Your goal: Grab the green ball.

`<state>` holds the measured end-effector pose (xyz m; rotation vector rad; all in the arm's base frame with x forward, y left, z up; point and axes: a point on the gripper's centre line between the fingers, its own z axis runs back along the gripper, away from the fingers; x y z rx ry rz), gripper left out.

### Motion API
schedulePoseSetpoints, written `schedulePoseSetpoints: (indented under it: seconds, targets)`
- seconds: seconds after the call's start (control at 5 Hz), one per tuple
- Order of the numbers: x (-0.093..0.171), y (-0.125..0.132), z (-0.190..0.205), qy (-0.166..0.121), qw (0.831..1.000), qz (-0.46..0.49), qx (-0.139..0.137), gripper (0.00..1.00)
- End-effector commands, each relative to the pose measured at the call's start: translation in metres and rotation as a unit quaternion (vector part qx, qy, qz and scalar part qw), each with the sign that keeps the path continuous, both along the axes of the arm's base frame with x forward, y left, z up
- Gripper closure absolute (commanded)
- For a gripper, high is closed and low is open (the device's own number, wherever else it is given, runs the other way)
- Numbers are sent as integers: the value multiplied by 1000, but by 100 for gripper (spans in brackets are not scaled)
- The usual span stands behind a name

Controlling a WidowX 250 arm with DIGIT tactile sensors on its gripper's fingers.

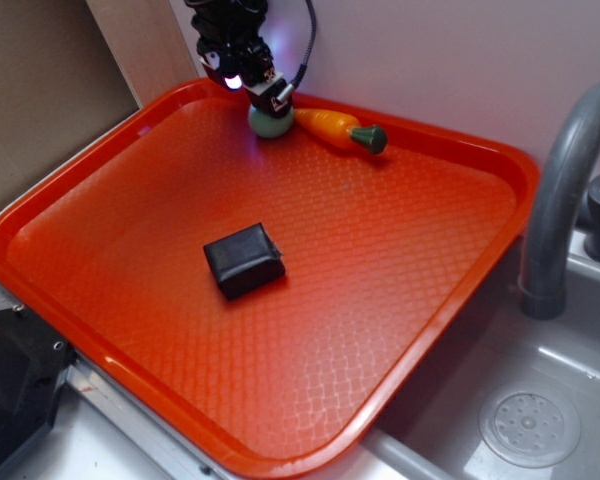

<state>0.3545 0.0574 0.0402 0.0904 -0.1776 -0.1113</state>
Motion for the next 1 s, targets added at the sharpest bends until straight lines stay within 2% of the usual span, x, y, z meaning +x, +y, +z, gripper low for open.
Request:
schedulePoseSetpoints:
  seconds: [0.0, 0.4, 0.8]
  targets:
    - [8, -4, 3, -14, 1000, -9, 10, 100]
    - [2, -7, 3, 0, 1000, -10, -2, 100]
    - [-16, -29, 1, 25, 998, -44, -23, 100]
